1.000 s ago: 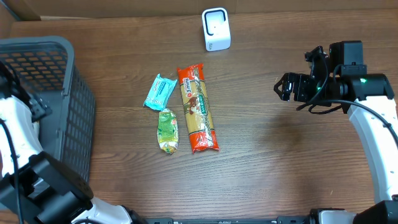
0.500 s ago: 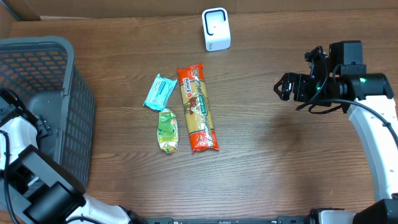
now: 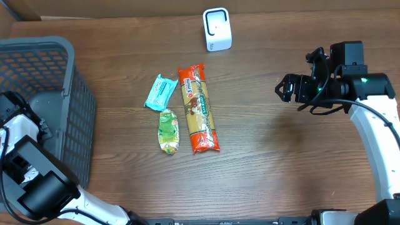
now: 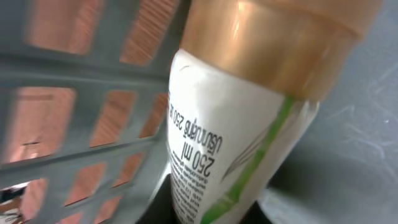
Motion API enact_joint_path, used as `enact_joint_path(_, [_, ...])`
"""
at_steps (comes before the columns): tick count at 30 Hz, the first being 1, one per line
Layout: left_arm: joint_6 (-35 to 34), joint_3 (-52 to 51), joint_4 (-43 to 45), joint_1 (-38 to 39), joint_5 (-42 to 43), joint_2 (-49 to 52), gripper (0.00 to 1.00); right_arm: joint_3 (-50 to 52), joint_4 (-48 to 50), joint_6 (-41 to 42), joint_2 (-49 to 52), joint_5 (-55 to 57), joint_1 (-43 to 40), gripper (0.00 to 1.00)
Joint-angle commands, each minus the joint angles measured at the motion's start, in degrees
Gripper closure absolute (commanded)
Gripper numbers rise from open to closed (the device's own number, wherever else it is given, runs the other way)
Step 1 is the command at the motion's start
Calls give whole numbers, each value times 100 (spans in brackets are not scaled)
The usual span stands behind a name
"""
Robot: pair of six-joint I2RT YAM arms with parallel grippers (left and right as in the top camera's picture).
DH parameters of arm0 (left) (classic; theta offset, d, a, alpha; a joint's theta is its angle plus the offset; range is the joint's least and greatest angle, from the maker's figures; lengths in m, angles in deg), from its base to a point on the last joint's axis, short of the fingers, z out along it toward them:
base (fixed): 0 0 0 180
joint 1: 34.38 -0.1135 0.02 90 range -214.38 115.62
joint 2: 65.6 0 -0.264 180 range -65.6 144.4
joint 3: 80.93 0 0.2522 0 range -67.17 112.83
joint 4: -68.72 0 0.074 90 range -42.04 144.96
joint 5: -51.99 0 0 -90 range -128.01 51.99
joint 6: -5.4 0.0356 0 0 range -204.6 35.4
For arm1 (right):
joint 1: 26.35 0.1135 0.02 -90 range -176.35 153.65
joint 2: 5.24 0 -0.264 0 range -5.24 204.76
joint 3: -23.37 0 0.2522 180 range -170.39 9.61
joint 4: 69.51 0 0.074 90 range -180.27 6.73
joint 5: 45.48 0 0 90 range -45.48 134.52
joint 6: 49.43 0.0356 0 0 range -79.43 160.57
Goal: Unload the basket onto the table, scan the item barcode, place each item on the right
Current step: 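Reach the left gripper into the basket and grasp the white bottle, then lift the white bottle out and lay it right of the spaghetti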
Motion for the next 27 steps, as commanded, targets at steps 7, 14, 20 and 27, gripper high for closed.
enact_joint_path(7, [-776, 238, -588, 284, 474, 293, 96, -103, 35, 13, 17, -7, 22, 0])
enact_joint_path(14, [-1246, 1947, -2015, 723, 1250, -448, 96, -103, 33, 13, 17, -9, 22, 0])
enact_joint_path(20, [-1609, 3906, -3357, 824, 2413, -1158, 96, -103, 33, 13, 17, -9, 22, 0])
enact_joint_path(27, [-2057, 4970, -4275, 1141, 3694, -1985, 96, -103, 39, 15, 17, -9, 22, 0])
